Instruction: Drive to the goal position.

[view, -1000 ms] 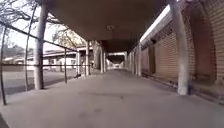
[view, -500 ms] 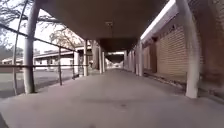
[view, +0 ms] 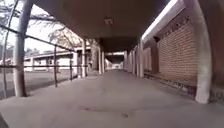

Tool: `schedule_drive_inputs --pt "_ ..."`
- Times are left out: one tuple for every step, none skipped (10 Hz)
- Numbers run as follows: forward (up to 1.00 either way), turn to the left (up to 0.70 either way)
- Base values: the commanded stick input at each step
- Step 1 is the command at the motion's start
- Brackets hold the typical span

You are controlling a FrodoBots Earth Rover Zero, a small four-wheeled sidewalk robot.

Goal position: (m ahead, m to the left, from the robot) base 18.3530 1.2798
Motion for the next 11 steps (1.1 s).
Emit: schedule_drive_inputs --pt "0.7 0.0" --pt "0.7 0.0" --pt "0.7 0.0" --pt "0.7 0.0" --pt "0.7 0.0" --pt "0.7 0.0" --pt "0.7 0.0" --pt "0.7 0.0" --pt "0.7 0.0" --pt "0.7 0.0" --pt "0.7 0.0"
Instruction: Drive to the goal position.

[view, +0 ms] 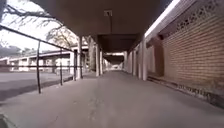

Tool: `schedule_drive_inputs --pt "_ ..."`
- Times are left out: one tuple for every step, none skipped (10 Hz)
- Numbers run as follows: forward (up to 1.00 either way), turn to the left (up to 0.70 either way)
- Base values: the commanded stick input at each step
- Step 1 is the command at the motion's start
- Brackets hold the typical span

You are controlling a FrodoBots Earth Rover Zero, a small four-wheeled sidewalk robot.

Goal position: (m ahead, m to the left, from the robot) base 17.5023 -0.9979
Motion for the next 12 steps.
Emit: schedule_drive_inputs --pt "0.7 0.0" --pt "0.7 0.0" --pt "0.7 0.0" --pt "0.7 0.0" --pt "0.7 0.0" --pt "0.7 0.0" --pt "0.7 0.0" --pt "0.7 0.0" --pt "0.7 0.0" --pt "0.7 0.0" --pt "0.7 0.0" --pt "0.7 0.0"
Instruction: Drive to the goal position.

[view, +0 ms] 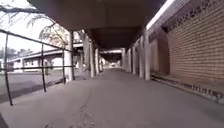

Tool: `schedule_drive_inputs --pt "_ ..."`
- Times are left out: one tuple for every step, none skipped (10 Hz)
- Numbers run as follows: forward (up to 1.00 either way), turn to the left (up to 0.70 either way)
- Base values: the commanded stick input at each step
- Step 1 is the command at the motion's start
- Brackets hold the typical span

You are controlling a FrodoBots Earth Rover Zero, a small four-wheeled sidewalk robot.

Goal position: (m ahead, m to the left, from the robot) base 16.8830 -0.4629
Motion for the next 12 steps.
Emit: schedule_drive_inputs --pt "0.7 0.0" --pt "0.7 0.0" --pt "0.7 0.0" --pt "0.7 0.0" --pt "0.7 0.0" --pt "0.7 0.0" --pt "0.7 0.0" --pt "0.7 0.0" --pt "0.7 0.0" --pt "0.7 0.0" --pt "0.7 0.0" --pt "0.7 0.0"
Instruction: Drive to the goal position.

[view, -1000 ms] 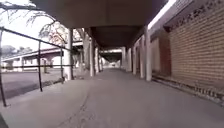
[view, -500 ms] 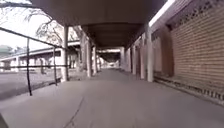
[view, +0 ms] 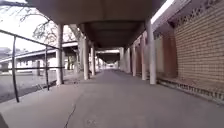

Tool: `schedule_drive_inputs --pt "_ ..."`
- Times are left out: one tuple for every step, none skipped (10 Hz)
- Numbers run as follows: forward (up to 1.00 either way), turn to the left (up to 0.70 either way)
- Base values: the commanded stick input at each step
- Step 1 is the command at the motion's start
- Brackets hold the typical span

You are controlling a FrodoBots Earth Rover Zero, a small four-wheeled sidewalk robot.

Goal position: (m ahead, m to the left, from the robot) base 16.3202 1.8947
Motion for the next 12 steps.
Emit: schedule_drive_inputs --pt "0.7 0.0" --pt "0.7 0.0" --pt "0.7 0.0" --pt "0.7 0.0" --pt "0.7 0.0" --pt "0.7 0.0" --pt "0.7 0.0" --pt "0.7 0.0" --pt "0.7 0.0" --pt "0.7 0.0" --pt "0.7 0.0" --pt "0.7 0.0"
